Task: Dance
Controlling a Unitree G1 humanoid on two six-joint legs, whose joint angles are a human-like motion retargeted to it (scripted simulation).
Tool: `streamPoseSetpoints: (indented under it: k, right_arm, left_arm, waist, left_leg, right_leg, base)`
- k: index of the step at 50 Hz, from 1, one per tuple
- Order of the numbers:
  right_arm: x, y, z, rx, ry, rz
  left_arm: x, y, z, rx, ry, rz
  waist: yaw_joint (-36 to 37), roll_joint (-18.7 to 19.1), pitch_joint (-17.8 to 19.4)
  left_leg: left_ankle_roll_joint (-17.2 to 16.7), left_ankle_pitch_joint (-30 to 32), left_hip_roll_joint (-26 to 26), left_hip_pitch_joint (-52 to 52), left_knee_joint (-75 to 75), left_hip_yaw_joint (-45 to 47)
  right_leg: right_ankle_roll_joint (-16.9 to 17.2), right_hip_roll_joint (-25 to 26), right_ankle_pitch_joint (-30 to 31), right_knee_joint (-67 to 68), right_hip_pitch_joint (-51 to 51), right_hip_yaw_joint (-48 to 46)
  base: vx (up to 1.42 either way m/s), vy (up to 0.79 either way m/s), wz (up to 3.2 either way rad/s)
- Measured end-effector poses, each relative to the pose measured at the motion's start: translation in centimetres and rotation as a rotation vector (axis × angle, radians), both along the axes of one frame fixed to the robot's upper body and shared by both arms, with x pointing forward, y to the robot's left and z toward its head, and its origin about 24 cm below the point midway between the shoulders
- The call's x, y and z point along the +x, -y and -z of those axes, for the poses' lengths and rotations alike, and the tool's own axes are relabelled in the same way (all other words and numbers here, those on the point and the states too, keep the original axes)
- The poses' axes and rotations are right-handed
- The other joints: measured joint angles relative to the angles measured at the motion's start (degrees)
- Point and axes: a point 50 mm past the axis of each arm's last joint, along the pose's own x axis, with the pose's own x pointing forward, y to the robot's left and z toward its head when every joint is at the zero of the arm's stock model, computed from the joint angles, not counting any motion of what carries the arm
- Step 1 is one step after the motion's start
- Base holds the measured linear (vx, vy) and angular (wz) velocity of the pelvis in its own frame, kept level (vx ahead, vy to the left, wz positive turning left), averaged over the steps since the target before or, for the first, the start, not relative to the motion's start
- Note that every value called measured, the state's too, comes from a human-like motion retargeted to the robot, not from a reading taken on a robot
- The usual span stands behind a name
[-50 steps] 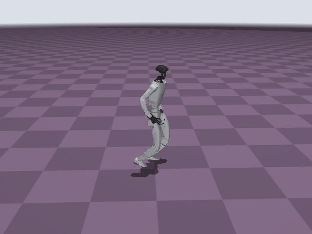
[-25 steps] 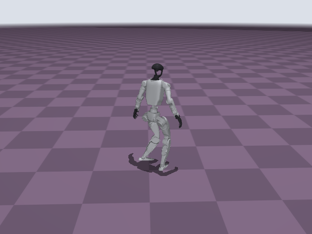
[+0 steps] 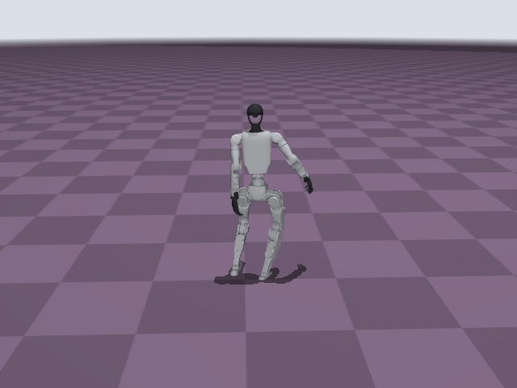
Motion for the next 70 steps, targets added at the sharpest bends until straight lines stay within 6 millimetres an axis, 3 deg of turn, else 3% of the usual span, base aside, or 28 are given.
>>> streamPoseSetpoints:
  k: [6, 11, 14, 17, 20, 23, 25, 28, 32, 36, 40, 46, 50, 55, 60, 66, 68, 70]
  right_arm:
    - [1.5, -2.7, 0.8, 0.079, 0.028, -0.063]
    - [4.6, -6.1, 0.9, 0.198, 0.150, -0.061]
    - [5.9, -7.8, 0.7, 0.265, 0.225, -0.041]
    - [6.3, -8.6, 0.6, 0.294, 0.268, -0.004]
    - [5.7, -8.5, 0.9, 0.281, 0.263, 0.038]
    - [4.5, -8.0, 1.4, 0.237, 0.228, 0.080]
    - [3.7, -7.9, 1.9, 0.212, 0.201, 0.098]
    - [3.6, -8.3, 2.1, 0.199, 0.187, 0.091]
    - [5.0, -8.9, 1.2, 0.182, 0.237, 0.034]
    - [6.9, -9.6, -0.6, 0.164, 0.326, -0.043]
    - [8.6, -10.5, -2.2, 0.166, 0.404, -0.104]
    - [10.5, -12.4, -3.6, 0.196, 0.482, -0.151]
    - [11.7, -14.1, -4.1, 0.210, 0.504, -0.213]
    - [13.1, -16.6, -4.6, 0.200, 0.502, -0.358]
    - [14.9, -18.9, -5.9, 0.160, 0.530, -0.532]
    - [15.5, -21.5, -7.3, 0.137, 0.584, -0.707]
    - [15.2, -22.2, -7.3, 0.142, 0.591, -0.749]
    - [15.2, -22.7, -8.0, 0.137, 0.623, -0.791]
  left_arm:
    - [4.6, -2.7, -0.6, 0.090, 0.150, -0.025]
    - [11.4, -4.5, -2.7, 0.146, 0.402, 0.040]
    - [15.8, -4.0, -5.1, 0.138, 0.606, 0.133]
    - [19.7, -2.3, -8.5, 0.079, 0.842, 0.236]
    - [22.7, 0.3, -12.5, -0.032, 1.078, 0.314]
    - [24.5, 2.3, -16.5, -0.142, 1.277, 0.313]
    - [24.9, 3.0, -18.6, -0.209, 1.374, 0.270]
    - [24.6, 2.7, -20.3, -0.264, 1.453, 0.182]
    - [23.4, 0.9, -20.9, -0.241, 1.477, 0.092]
    - [21.9, -1.4, -20.4, -0.140, 1.441, 0.071]
    - [20.5, -3.7, -19.2, -0.022, 1.357, 0.088]
    - [18.0, -6.7, -16.1, 0.115, 1.169, -0.008]
    - [15.6, -7.7, -13.1, 0.161, 1.003, -0.110]
    - [11.4, -7.1, -9.4, 0.170, 0.783, -0.187]
    - [9.0, -5.4, -7.1, 0.128, 0.666, -0.241]
    - [9.0, -4.1, -6.8, 0.123, 0.664, -0.274]
    - [9.0, -4.1, -6.9, 0.134, 0.672, -0.293]
    - [9.8, -4.4, -7.6, 0.160, 0.711, -0.342]
  waist:
    - [-4.0, 2.8, -3.2]
    - [-11.6, 7.7, -8.1]
    - [-16.7, 12.5, -10.2]
    - [-21.8, 17.2, -11.1]
    - [-26.6, 18.1, -11.5]
    - [-31.7, 11.0, -13.0]
    - [-34.2, 6.0, -13.0]
    - [-34.6, 0.1, -11.1]
    - [-31.1, -3.2, -8.0]
    - [-26.8, -3.5, -5.6]
    - [-23.1, -2.9, -4.3]
    - [-18.1, -2.3, -3.5]
    - [-14.7, -2.6, -3.2]
    - [-10.4, -4.6, -2.8]
    - [-9.1, -5.8, -4.0]
    - [-9.7, -6.0, -6.0]
    - [-9.8, -6.2, -5.4]
    - [-10.1, -5.2, -7.9]
  left_leg:
    - [-0.4, -1.6, 15.6, -0.1, 7.8, 17.5]
    - [-0.7, -1.1, 31.6, -0.3, 12.0, 35.7]
    - [-1.4, -0.5, 39.2, -1.4, 13.6, 44.0]
    - [-2.0, -0.2, 41.7, -3.1, 12.9, 47.8]
    - [-2.0, -1.0, 35.5, -3.5, 10.0, 47.8]
    - [1.3, -1.1, 14.8, -0.7, 1.1, 46.0]
    - [3.7, -0.2, 1.6, 1.8, -5.0, 41.5]
    - [6.2, 2.9, -12.4, 7.3, -13.3, 32.6]
    - [6.8, 6.8, -21.1, 13.0, -18.9, 21.3]
    - [6.0, 8.9, -24.2, 16.1, -19.8, 11.0]
    - [5.5, 9.4, -25.3, 17.8, -18.9, 1.8]
    - [6.5, 7.8, -26.3, 19.2, -15.9, -9.4]
    - [8.0, 4.8, -27.4, 20.9, -13.3, -14.8]
    - [9.3, 1.2, -29.9, 22.0, -10.0, -16.2]
    - [9.5, 2.5, -29.3, 23.7, -16.0, -17.2]
    - [9.4, 2.9, -26.6, 20.1, -19.0, -13.9]
    - [8.8, 2.5, -25.6, 18.4, -17.0, -10.3]
    - [7.9, 3.4, -22.1, 15.9, -20.3, -7.7]
  right_leg:
    - [-0.2, -4.3, -1.8, 3.6, -0.2, -13.6]
    - [-1.7, -3.5, -0.9, 0.1, 1.5, -28.2]
    - [-2.4, -1.8, 0.2, -0.5, 2.6, -35.1]
    - [-2.4, -1.1, 2.7, 1.4, 2.9, -36.4]
    - [-1.1, -8.3, 6.7, 13.1, 0.1, -29.5]
    - [0.6, -23.1, 8.8, 30.3, -6.7, -12.9]
    - [2.9, -26.8, 11.2, 37.4, -9.6, -0.3]
    - [5.0, -24.3, 12.0, 41.4, -9.7, 12.8]
    - [3.7, -17.4, 8.0, 40.7, -10.3, 20.9]
    - [1.2, -8.6, 4.5, 35.9, -12.9, 25.9]
    - [0.3, 1.3, 5.0, 30.7, -16.4, 30.9]
    - [2.4, 15.4, 10.2, 24.1, -20.1, 38.7]
    - [3.7, 21.0, 12.6, 23.0, -20.3, 41.1]
    - [2.6, 20.1, 9.7, 26.5, -20.1, 39.1]
    - [3.2, 18.0, 8.3, 23.9, -20.7, 37.7]
    - [7.1, 19.1, 10.9, 15.7, -23.4, 37.8]
    - [6.3, 17.7, 9.9, 14.4, -25.5, 35.4]
    - [6.1, 16.6, 11.1, 8.4, -28.8, 33.1]
  base:
    - [-0.10, 0.05, 1.89]
    - [-0.05, 0.13, 2.50]
    - [0.00, 0.25, 2.67]
    - [0.07, 0.36, 2.73]
    - [0.13, 0.45, 2.97]
    - [0.14, 0.47, 3.77]
    - [0.16, 0.39, 3.86]
    - [0.17, 0.28, 3.13]
    - [0.15, 0.16, 2.34]
    - [0.12, 0.12, 2.11]
    - [0.11, 0.11, 2.01]
    - [0.14, 0.09, 1.61]
    - [0.17, 0.03, 1.02]
    - [0.16, -0.01, 0.39]
    - [0.07, -0.03, 0.01]
    - [-0.09, -0.07, -0.74]
    - [-0.19, -0.14, -1.68]
    - [-0.12, -0.19, -1.92]
